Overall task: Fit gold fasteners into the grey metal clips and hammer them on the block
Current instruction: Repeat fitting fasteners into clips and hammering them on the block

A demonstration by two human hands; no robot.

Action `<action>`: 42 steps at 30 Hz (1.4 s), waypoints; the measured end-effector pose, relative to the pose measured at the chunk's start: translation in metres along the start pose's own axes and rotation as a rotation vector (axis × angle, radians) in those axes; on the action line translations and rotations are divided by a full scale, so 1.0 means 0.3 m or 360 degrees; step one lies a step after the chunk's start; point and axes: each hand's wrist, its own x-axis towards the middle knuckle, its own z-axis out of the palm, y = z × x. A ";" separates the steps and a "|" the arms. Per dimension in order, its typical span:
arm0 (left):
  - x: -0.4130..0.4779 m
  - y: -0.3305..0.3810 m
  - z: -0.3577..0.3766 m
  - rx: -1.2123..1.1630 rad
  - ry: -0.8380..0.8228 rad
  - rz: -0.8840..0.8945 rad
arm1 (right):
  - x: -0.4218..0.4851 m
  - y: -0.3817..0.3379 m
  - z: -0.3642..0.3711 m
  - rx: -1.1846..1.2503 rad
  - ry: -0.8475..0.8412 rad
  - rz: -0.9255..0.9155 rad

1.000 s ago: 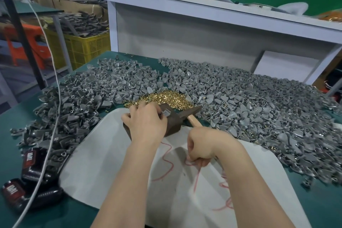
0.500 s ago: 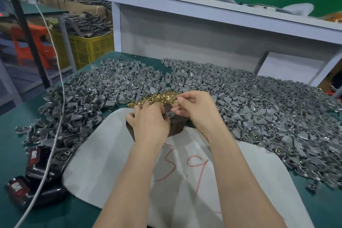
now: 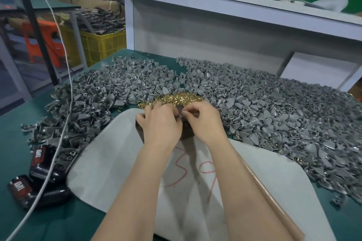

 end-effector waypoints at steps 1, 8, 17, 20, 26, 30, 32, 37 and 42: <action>-0.001 -0.001 0.000 0.0003 0.0006 0.0004 | 0.000 0.001 0.004 -0.0016 -0.0003 -0.0003; -0.003 0.003 0.004 0.0027 0.0039 0.0010 | 0.004 0.006 0.000 0.0010 -0.0002 -0.0020; -0.007 0.007 -0.002 0.0003 0.0011 0.0027 | 0.009 -0.014 0.003 -0.0148 -0.0019 0.0050; -0.006 0.008 -0.003 0.0006 -0.0004 0.0026 | 0.026 -0.030 -0.003 -0.0234 -0.0096 0.0138; -0.007 0.011 -0.003 0.0022 0.0001 0.0034 | 0.017 -0.029 -0.002 -0.0182 -0.0093 0.0149; -0.009 0.011 -0.003 0.0036 0.0037 0.0035 | -0.009 -0.021 0.007 -0.0143 -0.0018 0.0028; -0.009 0.010 -0.003 0.0028 0.0041 0.0027 | -0.006 -0.017 0.003 -0.0183 -0.0047 0.0005; -0.006 0.007 -0.001 0.0039 0.0044 0.0028 | -0.005 -0.006 0.001 -0.0116 -0.0037 -0.0028; -0.007 0.006 -0.001 0.0046 0.0048 0.0036 | -0.004 0.005 -0.012 -0.0105 -0.0074 -0.0068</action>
